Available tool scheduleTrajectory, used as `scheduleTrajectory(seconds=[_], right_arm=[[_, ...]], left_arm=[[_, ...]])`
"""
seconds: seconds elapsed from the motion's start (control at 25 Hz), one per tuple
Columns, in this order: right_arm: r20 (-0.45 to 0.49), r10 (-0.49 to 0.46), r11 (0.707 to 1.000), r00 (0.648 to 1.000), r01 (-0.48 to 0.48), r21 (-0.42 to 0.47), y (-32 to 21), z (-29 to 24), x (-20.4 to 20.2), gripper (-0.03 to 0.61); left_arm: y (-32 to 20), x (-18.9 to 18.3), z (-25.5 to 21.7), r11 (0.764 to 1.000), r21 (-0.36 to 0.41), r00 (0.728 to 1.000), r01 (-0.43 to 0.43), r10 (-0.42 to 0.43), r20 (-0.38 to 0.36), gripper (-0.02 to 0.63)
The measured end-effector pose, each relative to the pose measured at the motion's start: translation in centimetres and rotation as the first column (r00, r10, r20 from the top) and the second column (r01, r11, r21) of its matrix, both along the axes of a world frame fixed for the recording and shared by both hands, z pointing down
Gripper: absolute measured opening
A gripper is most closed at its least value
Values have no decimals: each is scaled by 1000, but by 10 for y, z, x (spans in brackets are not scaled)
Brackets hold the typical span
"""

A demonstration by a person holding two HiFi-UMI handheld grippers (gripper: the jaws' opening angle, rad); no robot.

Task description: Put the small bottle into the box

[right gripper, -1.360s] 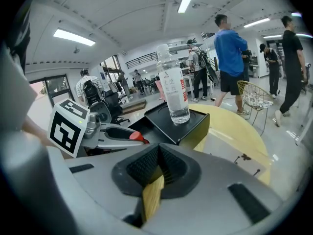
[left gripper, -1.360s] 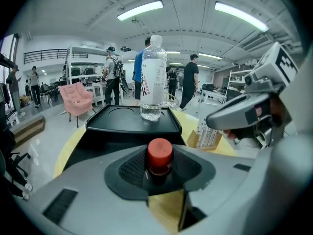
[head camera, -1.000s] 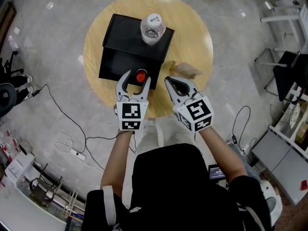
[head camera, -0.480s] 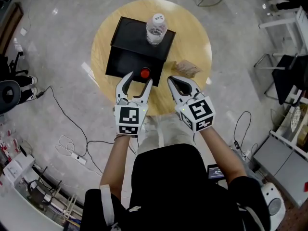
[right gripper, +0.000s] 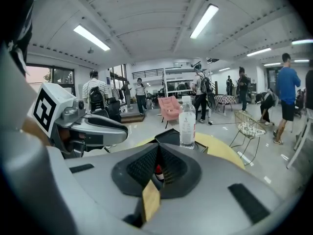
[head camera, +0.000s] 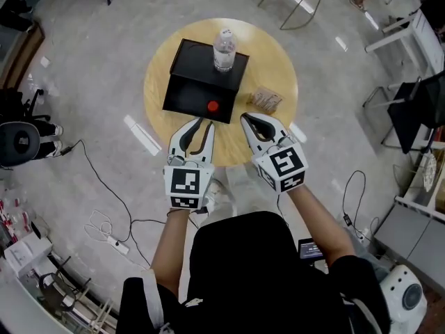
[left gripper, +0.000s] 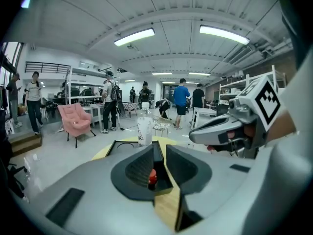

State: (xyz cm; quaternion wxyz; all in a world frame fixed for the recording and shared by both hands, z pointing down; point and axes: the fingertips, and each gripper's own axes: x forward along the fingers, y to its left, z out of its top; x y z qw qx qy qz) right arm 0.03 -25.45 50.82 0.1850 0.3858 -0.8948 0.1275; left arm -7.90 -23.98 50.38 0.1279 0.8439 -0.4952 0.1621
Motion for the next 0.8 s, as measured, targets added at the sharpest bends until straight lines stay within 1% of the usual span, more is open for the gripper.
scheduleTrajectory(seconds=[0.12,0.2,0.32,0.48,0.72,0.8], right_arm=[[0,8,999,1000,-8,39,13,-16,-3,0],[6,15,998,1000,-15,60,23,-26,-6,0],[21,25,996,999,-26,89,38,-42,-7,0],[38,37,990,999,-41,135,57,-65,-8,0],[46,38,977,998,-47,208,85,-98,-17,0],[50,41,973,998,-51,224,95,-108,-18,0]], left_arm=[[17,-9,-18,999,30,1000,15,-14,-19,66],[30,-16,-30,998,50,999,33,-32,-29,29],[46,-20,-49,995,91,998,50,-47,-43,15],[67,-23,-72,991,112,993,72,-61,-96,12],[100,-33,-106,985,155,987,75,-52,-151,12],[111,-33,-116,983,171,987,72,-45,-157,12]])
